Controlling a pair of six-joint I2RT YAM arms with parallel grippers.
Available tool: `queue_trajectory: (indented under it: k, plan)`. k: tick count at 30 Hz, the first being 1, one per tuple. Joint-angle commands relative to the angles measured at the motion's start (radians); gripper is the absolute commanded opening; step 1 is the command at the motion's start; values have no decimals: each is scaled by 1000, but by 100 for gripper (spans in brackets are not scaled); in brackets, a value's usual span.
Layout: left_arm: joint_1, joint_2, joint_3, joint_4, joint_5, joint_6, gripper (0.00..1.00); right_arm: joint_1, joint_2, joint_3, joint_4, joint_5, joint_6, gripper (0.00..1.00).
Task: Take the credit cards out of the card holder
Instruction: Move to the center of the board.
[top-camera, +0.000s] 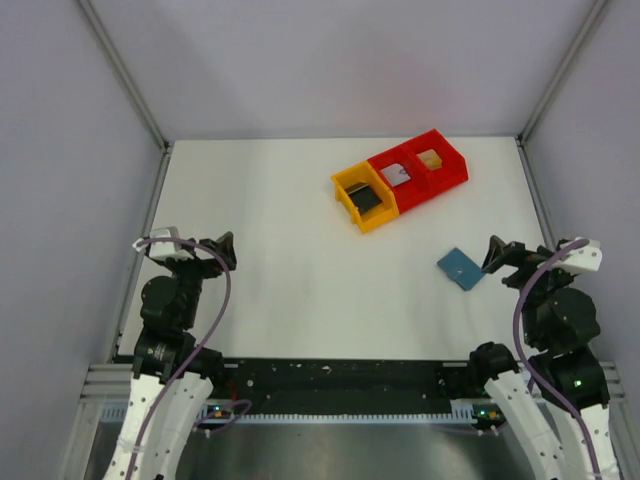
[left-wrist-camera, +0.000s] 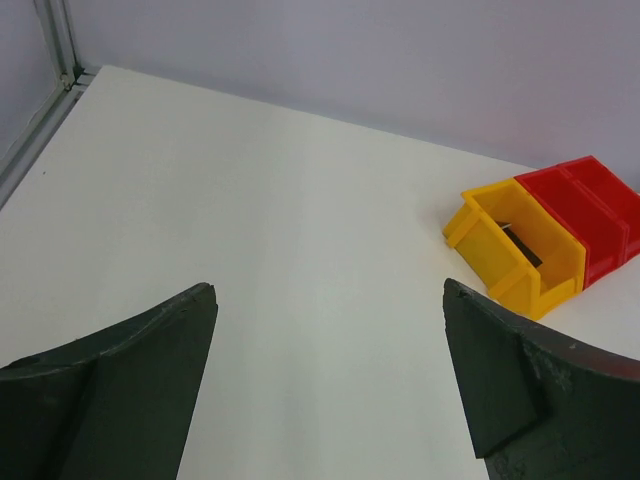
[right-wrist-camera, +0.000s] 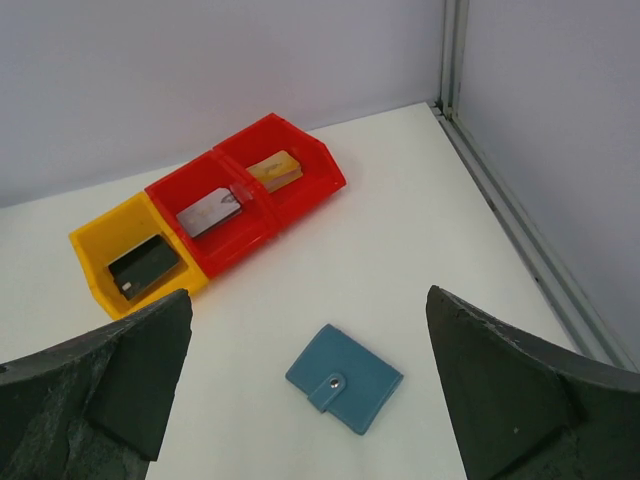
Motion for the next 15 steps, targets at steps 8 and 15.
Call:
queue_trajectory:
  k: [8, 15]
  plan:
    - [0, -27, 45, -18, 7, 15, 98, -6, 30, -1, 18, -73, 1, 99]
    - [-6, -50, 50, -143, 87, 35, 96, -6, 241, 85, -125, -175, 73, 98]
